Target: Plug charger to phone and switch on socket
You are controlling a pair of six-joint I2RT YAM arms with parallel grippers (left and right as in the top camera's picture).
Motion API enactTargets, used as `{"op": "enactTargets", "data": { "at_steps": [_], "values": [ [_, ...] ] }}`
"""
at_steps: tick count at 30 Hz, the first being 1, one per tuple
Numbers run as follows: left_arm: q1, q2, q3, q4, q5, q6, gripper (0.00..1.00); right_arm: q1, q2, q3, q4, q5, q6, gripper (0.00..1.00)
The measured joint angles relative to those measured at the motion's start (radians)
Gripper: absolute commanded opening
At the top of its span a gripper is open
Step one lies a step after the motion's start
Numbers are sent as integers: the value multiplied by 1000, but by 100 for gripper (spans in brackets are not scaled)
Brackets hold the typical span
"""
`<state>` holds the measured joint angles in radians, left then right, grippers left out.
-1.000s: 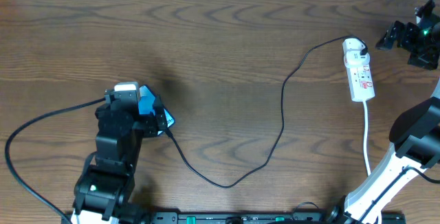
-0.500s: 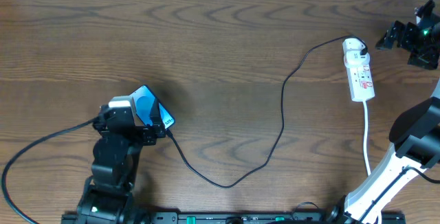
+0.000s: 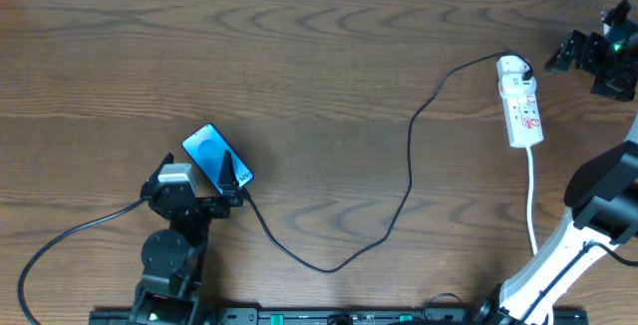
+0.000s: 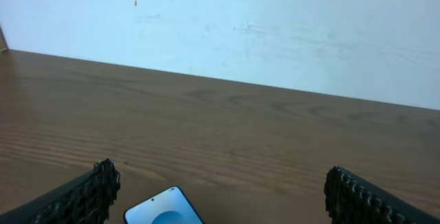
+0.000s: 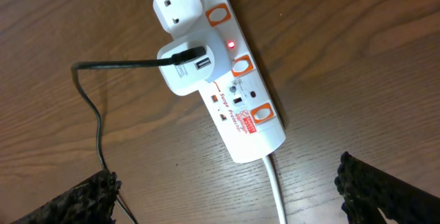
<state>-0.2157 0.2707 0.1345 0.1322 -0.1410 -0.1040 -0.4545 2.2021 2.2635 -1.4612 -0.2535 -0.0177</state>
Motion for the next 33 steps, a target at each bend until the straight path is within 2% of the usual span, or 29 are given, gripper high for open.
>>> {"op": "enactTargets", "data": {
  "at_steps": [18, 33],
  "values": [
    [32, -184, -127, 13, 4, 0, 97, 0, 0, 0, 0, 0, 0, 99],
    [32, -224, -127, -100, 3, 0, 98, 0, 0, 0, 0, 0, 0, 99]
  ]
}}
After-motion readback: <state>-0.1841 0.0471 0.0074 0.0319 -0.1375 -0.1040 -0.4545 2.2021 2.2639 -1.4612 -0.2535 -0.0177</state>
